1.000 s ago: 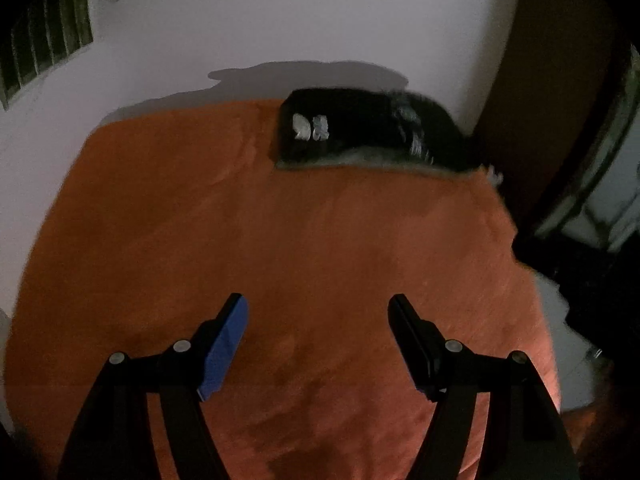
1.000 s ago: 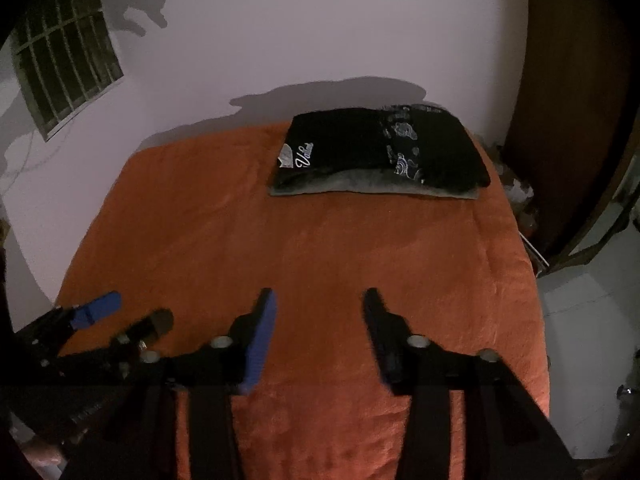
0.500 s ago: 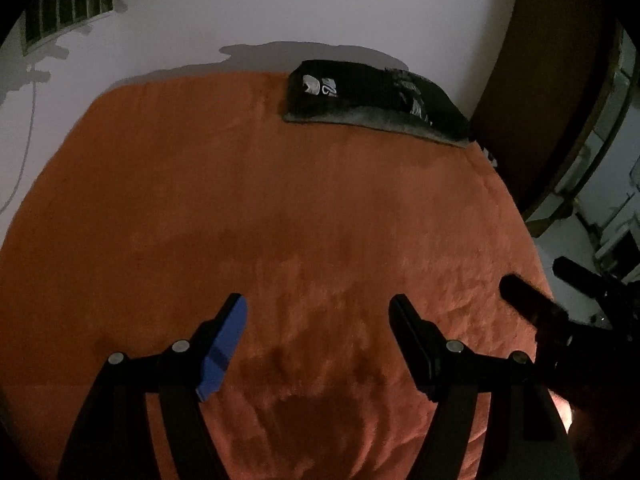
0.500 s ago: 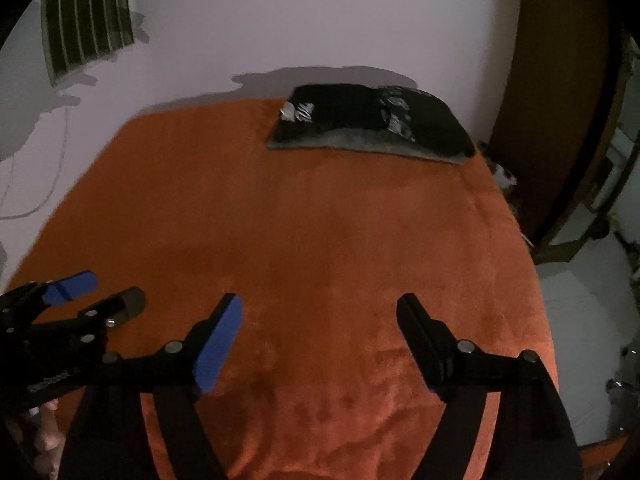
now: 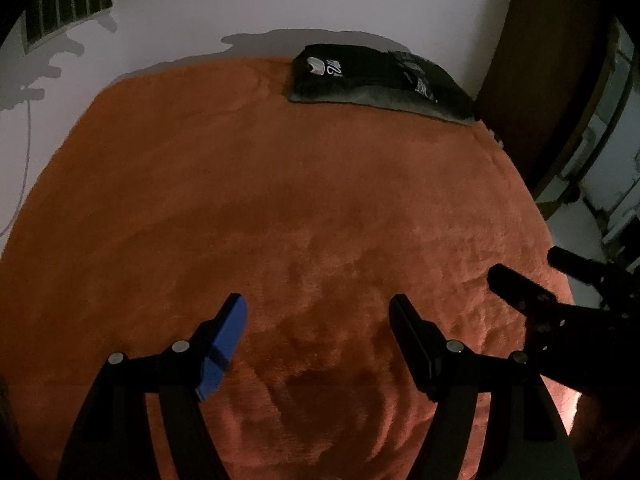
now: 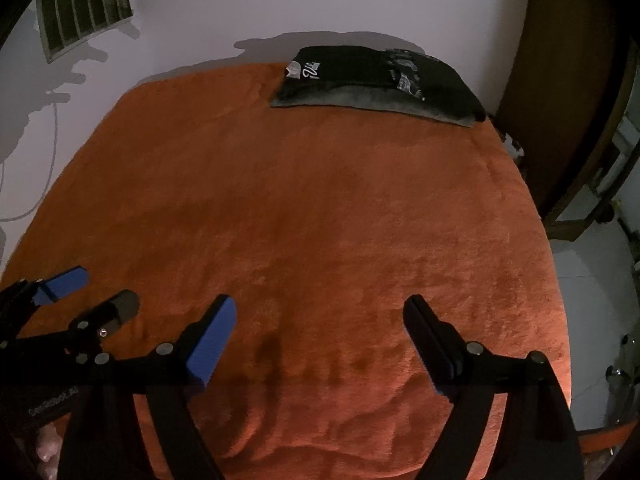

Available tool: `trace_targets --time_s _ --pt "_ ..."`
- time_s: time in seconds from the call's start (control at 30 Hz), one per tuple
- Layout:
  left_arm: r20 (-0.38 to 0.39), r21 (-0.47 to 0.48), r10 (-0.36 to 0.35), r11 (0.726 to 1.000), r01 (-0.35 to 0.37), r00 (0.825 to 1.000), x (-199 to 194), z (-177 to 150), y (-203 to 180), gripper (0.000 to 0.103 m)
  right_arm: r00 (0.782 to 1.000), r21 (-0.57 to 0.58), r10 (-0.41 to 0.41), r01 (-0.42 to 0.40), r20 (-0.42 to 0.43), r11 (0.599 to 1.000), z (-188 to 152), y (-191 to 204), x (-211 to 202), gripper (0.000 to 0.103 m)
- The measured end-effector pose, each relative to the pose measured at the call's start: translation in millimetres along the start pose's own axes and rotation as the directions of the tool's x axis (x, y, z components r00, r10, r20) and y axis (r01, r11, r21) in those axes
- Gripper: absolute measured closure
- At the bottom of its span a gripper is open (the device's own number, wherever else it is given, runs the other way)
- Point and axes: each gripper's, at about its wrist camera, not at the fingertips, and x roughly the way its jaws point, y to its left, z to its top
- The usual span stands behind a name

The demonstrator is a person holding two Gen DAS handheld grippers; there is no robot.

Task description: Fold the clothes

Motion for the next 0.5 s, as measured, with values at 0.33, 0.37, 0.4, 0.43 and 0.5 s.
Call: trace_targets --time_s 0.33,0.37,0.4,0.43,0.5 --pt "0.005 -0.007 0.006 1.0 -0.006 1.0 -11.4 -3.2 -0.7 0.029 0.999 0.035 0.048 -0.047 -0.015 0.998 -7.9 5.2 2.5 0.017" --pt "0.001 -0.002 0.008 1.0 -0.008 1.0 -10.8 -3.1 -0.2 0.029 0.999 0.034 0.047 -0.046 -0.015 0.998 -8.6 4.3 2.9 0.017" --pt "-0.003 0.004 0.009 1.0 -0.009 1.0 -10.0 -3.0 0.2 0.029 0.999 0.032 0.045 -0.045 -0.015 0.998 -9.4 3.4 3.4 0.017" --pt "-0.007 0.01 0.011 1.0 -0.011 1.0 -9.3 -2.9 0.7 0.029 0.999 0.031 0.044 -0.044 -0.015 0.999 -10.3 2.6 3.9 0.017" --pt "-0.017 -0.001 0.006 1.0 -0.006 1.0 -7.4 -1.6 4.1 0.028 0.999 0.026 0.046 -0.046 -0.017 0.999 -12.4 3.0 4.2 0.017"
